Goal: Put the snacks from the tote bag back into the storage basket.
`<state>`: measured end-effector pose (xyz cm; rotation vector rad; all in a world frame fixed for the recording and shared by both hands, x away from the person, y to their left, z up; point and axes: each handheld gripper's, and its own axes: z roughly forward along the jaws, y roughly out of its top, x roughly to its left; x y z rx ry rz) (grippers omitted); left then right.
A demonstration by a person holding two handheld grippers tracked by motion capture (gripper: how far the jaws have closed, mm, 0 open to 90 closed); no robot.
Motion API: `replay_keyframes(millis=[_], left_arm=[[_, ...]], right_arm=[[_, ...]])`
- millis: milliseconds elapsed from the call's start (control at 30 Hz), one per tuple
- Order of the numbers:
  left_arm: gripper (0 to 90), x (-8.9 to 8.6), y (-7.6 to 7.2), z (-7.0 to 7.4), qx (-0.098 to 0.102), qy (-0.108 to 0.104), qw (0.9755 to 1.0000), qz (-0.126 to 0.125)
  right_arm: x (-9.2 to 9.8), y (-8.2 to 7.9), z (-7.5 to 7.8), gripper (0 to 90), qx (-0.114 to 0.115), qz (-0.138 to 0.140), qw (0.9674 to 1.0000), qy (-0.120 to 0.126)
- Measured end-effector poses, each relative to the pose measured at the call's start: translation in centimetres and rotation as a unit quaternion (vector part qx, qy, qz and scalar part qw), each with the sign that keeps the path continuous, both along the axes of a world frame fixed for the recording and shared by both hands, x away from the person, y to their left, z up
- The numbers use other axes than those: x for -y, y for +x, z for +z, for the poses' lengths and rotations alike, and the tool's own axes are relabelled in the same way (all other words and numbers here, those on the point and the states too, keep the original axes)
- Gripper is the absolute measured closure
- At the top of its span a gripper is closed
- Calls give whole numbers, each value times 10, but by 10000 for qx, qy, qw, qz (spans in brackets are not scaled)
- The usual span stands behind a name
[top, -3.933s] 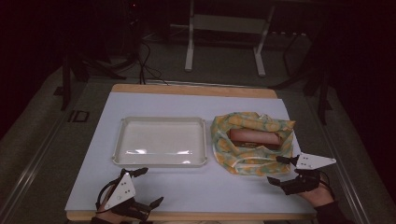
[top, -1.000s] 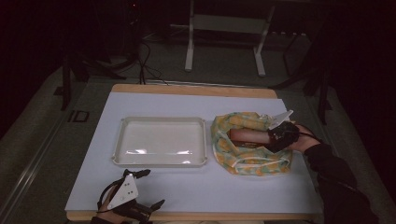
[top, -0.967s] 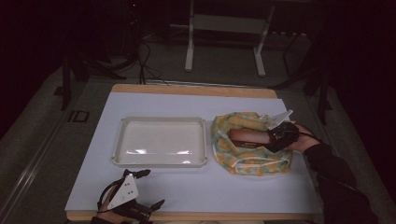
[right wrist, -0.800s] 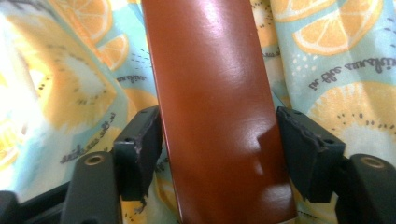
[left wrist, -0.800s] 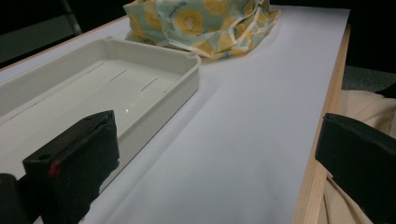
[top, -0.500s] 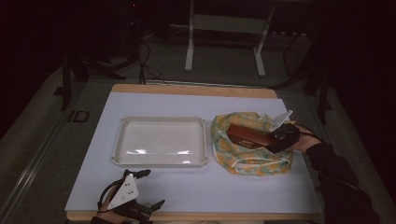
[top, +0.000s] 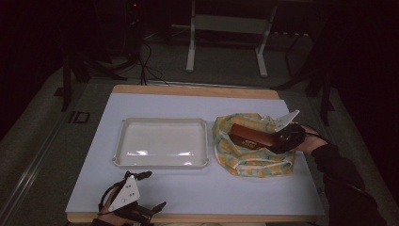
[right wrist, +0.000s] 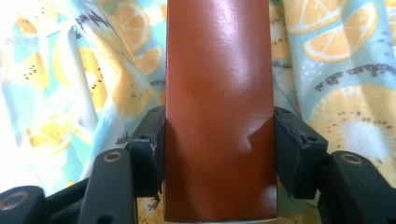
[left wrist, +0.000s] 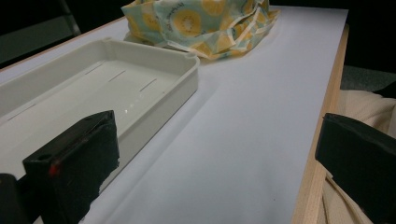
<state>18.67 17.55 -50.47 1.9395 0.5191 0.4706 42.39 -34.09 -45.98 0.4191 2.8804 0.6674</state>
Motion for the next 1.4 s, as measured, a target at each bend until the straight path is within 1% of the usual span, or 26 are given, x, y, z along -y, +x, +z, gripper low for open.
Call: replay_keyframes(millis=[133, 267, 400, 600, 800, 933, 1033, 1233, 1400], left_arm=[[0, 0, 0, 0, 5, 1, 10000, -2], [0, 0, 0, 0, 5, 21, 10000, -15], [0, 0, -1, 0, 3, 3, 10000, -12], [0, 0, 0, 0, 0, 39, 10000, -27], [0, 0, 0, -1, -62, 71, 10000, -24], [0, 0, 0, -1, -51, 65, 10000, -39], [0, 0, 1, -2, -68, 106, 9999, -61], [0, 1, 0, -1, -70, 64, 9999, -74], [0, 2, 0, -1, -77, 96, 9999, -78]], right_arm=[[1, -1, 6, 427, 67, 21, 10000, 28], [1, -3, 15, 427, 111, 18, 9999, 46], [2, -3, 24, 427, 226, 9, 9997, 37], [0, -3, 37, 427, 286, 22, 9996, 10], [0, -3, 52, 428, 391, 27, 9992, 36], [-2, -3, 64, 428, 479, 66, 9988, 28], [-5, -4, 74, 428, 548, 73, 9985, 9], [-10, -5, 91, 428, 677, 143, 9976, 56], [-19, -5, 104, 428, 768, 249, 9967, 113]])
